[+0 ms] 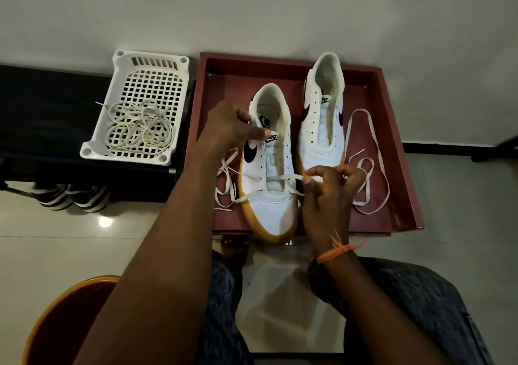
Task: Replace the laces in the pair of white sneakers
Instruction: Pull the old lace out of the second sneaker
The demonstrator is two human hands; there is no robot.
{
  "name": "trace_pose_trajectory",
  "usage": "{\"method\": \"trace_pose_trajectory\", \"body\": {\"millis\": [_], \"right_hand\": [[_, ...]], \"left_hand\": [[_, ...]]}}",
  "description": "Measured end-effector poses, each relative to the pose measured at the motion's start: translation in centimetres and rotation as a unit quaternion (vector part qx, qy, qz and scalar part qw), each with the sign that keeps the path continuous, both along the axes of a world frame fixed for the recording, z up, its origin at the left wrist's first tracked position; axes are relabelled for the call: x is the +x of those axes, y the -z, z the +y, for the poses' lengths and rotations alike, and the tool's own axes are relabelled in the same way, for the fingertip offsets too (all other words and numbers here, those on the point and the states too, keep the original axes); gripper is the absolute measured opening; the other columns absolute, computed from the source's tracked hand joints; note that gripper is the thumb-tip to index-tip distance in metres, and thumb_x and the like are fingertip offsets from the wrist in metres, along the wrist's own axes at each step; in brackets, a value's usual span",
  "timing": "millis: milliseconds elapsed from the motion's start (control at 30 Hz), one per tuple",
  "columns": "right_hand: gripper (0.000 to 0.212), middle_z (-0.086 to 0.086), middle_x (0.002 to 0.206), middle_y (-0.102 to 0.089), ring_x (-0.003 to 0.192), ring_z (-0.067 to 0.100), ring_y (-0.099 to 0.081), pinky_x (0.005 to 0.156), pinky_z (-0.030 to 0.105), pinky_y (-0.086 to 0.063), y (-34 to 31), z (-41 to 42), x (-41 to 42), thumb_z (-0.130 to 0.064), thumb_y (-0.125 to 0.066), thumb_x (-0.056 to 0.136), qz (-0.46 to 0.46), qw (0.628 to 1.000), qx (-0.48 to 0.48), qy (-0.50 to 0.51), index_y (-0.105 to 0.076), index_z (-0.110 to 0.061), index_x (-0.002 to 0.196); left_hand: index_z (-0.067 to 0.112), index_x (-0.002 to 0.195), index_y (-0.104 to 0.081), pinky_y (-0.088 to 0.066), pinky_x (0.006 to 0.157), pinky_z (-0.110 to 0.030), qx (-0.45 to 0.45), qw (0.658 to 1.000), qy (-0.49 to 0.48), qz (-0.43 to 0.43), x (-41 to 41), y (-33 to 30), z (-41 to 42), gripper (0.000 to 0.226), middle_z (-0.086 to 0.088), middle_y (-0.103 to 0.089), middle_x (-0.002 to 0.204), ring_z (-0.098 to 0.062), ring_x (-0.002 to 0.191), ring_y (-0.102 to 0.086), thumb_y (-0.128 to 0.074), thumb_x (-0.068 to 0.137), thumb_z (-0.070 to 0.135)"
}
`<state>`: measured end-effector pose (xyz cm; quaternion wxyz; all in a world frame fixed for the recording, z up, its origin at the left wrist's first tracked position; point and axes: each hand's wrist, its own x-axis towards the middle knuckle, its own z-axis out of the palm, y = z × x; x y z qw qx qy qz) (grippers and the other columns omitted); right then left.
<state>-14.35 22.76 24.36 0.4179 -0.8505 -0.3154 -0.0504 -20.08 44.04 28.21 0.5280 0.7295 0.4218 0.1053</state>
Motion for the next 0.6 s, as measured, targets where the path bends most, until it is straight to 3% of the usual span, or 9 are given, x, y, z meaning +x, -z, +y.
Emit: {"method": "trace_pose_trajectory", "body": {"millis": [67,133,200,300,367,433,533,600], "right_hand": [[0.016,0.014,0.127,-0.035,0.118,0.02,-0.039,0.092,0.032,-0.042,-0.1,0.8,-0.5,-0.023,-0.066,0.09,-0.058,0.995,-0.053,-0.054,-0.069,-0.017,0.105],[0.01,0.013,0.131,-0.041,0.123,0.029,-0.039,0.095,0.041,-0.037,0.2,2.0,-1.1,-0.025,-0.069,0.086,-0.103,0.985,-0.116,-0.081,-0.071,-0.024,0.096],[0.009,0.013,0.125,-0.051,0.119,0.031,-0.04,0.091,0.046,-0.038,0.9,3.0,-1.5,-0.014,-0.073,0.077,-0.111,0.979,-0.151,-0.079,-0.07,-0.022,0.079],[0.008,0.009,0.117,-0.044,0.109,0.03,-0.042,0.081,0.043,-0.04,0.9,3.6,-1.7,-0.011,-0.06,0.08,-0.094,0.986,-0.127,-0.044,-0.066,-0.016,0.079],[0.012,0.01,0.117,-0.038,0.107,0.031,-0.042,0.081,0.042,-0.039,0.5,3.2,-1.1,-0.008,-0.054,0.083,-0.091,0.988,-0.123,-0.018,-0.064,-0.014,0.086],[0.007,0.016,0.119,-0.043,0.111,0.037,-0.045,0.085,0.045,-0.038,-0.1,2.2,0.0,-0.007,-0.063,0.086,-0.094,0.988,-0.121,-0.018,-0.064,-0.014,0.087],[0.007,0.013,0.126,-0.04,0.12,0.037,-0.042,0.094,0.046,-0.036,-0.6,1.3,0.6,-0.022,-0.064,0.09,-0.122,0.98,-0.128,-0.091,-0.069,-0.018,0.091],[0.007,0.01,0.128,-0.042,0.122,0.033,-0.037,0.094,0.047,-0.034,-0.1,1.8,-0.1,-0.02,-0.067,0.083,-0.138,0.968,-0.166,-0.125,-0.071,-0.023,0.088]], "left_hand": [[0.0,0.092,-0.069,-0.061,0.073,-0.039,0.004,1.0,0.001,0.004,-0.1,0.0,0.0,0.045,-0.011,-0.074,0.085,-0.02,0.076,-0.072,-0.093,0.063,0.024],[0.001,0.094,-0.069,-0.061,0.072,-0.037,0.007,1.0,0.002,0.007,0.0,0.0,0.1,0.046,-0.009,-0.074,0.086,-0.019,0.076,-0.073,-0.092,0.064,0.025],[0.002,0.095,-0.068,-0.06,0.065,-0.029,0.009,1.0,0.001,0.01,0.1,0.0,0.0,0.046,-0.007,-0.073,0.085,-0.014,0.071,-0.071,-0.092,0.064,0.025],[0.001,0.091,-0.069,-0.051,0.051,-0.013,0.028,1.0,-0.001,0.009,0.2,-0.1,-0.2,0.044,-0.005,-0.072,0.081,-0.005,0.061,-0.065,-0.092,0.064,0.027],[0.001,0.088,-0.07,-0.049,0.051,-0.013,0.031,0.999,-0.003,0.006,0.1,0.0,-0.2,0.043,-0.005,-0.072,0.081,-0.005,0.062,-0.065,-0.093,0.063,0.028],[0.002,0.087,-0.07,-0.052,0.054,-0.017,0.024,1.0,-0.005,0.003,0.1,0.2,-0.1,0.042,-0.006,-0.073,0.082,-0.008,0.065,-0.067,-0.093,0.063,0.027],[0.001,0.084,-0.07,-0.055,0.057,-0.021,0.022,1.0,-0.001,-0.001,0.2,0.2,-0.4,0.039,-0.008,-0.073,0.08,-0.006,0.062,-0.068,-0.092,0.064,0.025],[0.004,0.079,-0.069,-0.056,0.058,-0.023,0.022,1.0,-0.002,-0.002,0.3,0.2,-0.5,0.034,-0.007,-0.073,0.078,-0.004,0.058,-0.066,-0.092,0.064,0.025]]}}
